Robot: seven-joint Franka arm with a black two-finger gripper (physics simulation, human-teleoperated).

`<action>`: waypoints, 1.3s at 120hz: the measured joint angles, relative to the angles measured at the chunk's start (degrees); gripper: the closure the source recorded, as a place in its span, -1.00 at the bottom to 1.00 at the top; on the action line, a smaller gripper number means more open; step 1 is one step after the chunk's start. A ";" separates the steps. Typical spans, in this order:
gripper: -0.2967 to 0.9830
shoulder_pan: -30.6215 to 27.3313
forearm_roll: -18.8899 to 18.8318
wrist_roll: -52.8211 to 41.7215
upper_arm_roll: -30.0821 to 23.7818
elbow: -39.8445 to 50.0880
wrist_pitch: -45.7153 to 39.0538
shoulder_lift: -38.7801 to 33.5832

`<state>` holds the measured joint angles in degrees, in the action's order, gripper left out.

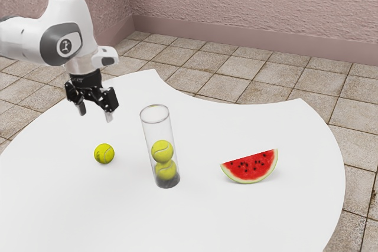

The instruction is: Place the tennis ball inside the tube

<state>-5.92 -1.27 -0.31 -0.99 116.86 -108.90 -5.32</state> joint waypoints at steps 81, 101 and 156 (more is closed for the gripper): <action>-0.54 -7.02 0.47 -11.82 -0.11 6.28 -22.14 13.17; -0.54 -7.22 1.11 -13.50 -0.11 5.36 -24.06 15.99; -0.54 -9.73 2.20 -16.62 -0.15 -0.02 -26.55 24.62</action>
<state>-15.64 0.93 -16.93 -1.14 116.83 -135.45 19.30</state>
